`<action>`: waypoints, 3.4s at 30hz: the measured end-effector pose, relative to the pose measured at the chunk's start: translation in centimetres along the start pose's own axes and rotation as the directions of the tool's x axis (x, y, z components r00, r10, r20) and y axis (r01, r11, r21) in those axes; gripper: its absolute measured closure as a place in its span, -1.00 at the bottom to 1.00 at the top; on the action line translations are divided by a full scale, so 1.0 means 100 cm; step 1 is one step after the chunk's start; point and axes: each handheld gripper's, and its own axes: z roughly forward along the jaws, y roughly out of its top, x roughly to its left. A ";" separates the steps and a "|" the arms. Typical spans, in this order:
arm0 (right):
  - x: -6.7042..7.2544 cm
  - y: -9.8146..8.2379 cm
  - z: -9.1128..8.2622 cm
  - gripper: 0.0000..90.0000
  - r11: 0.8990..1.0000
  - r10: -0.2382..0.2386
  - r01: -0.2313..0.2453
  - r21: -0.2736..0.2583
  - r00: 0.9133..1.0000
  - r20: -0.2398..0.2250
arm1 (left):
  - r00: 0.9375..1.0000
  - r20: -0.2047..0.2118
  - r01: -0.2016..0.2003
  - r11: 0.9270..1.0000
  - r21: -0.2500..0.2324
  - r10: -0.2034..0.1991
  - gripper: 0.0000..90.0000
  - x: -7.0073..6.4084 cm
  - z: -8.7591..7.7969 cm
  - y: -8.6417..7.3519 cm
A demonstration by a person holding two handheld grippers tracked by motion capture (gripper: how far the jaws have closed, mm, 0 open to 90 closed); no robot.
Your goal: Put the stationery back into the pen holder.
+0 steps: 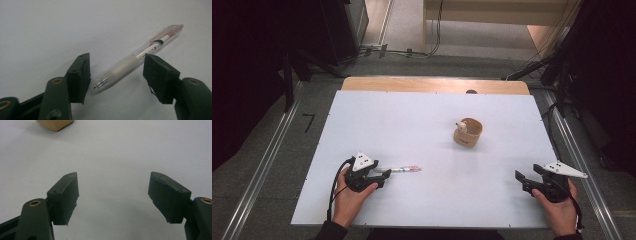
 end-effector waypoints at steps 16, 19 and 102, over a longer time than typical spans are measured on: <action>0.000 -0.001 0.001 -0.48 1.000 -0.001 0.001 0.007 1.000 -0.007 | 0.995 0.086 -0.060 0.998 0.016 0.058 0.52 -0.002 0.001 0.000; 0.000 -0.001 0.001 -0.48 1.000 0.001 -0.001 0.008 1.000 -0.008 | 0.992 0.113 -0.066 0.998 0.018 0.064 0.71 -0.001 0.001 0.000; 0.088 0.046 0.035 -0.47 0.940 -0.320 0.301 -0.157 0.941 -0.112 | 0.962 0.268 -0.023 0.994 -0.103 0.050 0.81 -0.042 0.013 0.054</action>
